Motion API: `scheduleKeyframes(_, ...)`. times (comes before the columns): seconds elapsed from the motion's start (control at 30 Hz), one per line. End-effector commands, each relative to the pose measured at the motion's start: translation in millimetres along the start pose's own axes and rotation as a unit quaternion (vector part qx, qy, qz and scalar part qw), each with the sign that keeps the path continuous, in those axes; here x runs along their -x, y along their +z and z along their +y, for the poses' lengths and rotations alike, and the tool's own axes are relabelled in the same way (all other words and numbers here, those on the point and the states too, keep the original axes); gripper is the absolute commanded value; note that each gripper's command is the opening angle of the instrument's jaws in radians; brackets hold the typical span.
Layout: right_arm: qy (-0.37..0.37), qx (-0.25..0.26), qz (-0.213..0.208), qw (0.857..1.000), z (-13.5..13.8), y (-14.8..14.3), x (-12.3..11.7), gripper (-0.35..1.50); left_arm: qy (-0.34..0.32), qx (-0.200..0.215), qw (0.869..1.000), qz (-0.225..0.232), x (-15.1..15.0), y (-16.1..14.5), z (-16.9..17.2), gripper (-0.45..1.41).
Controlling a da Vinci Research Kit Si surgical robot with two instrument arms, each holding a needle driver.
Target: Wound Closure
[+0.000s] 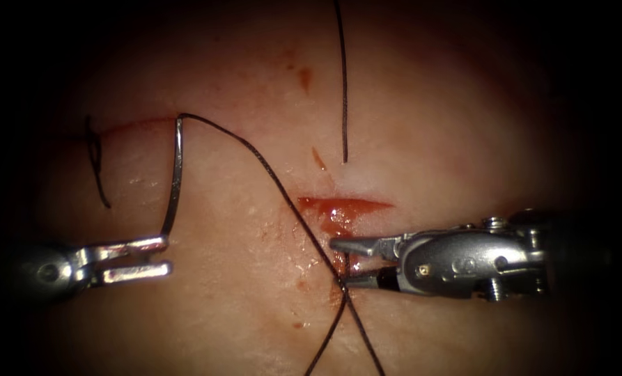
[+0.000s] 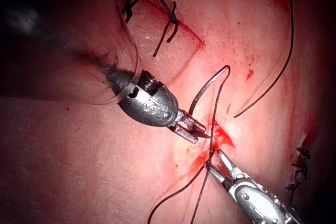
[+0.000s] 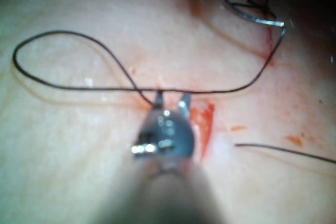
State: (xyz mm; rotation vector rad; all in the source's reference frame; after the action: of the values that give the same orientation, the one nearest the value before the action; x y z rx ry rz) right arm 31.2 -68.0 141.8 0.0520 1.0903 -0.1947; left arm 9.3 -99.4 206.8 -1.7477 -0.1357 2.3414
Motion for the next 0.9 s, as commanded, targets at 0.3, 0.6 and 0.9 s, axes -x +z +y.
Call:
scheduleKeyframes(0.3,0.001,0.009,-0.018,1.0,0.6,-0.9,2.0,0.86,-0.001,0.001,1.0,0.0,0.6,0.5,0.6,-0.45)
scheduleKeyframes(0.6,-0.011,-0.009,-0.029,0.999,-1.3,1.4,3.2,0.88,-0.001,0.001,1.0,0.0,0.5,0.5,0.7,-0.45)
scheduleKeyframes(0.9,-0.018,-0.01,-0.026,0.999,-1.0,3.8,2.4,0.84,-0.001,0.002,1.0,0.001,0.5,0.1,0.8,-0.45)
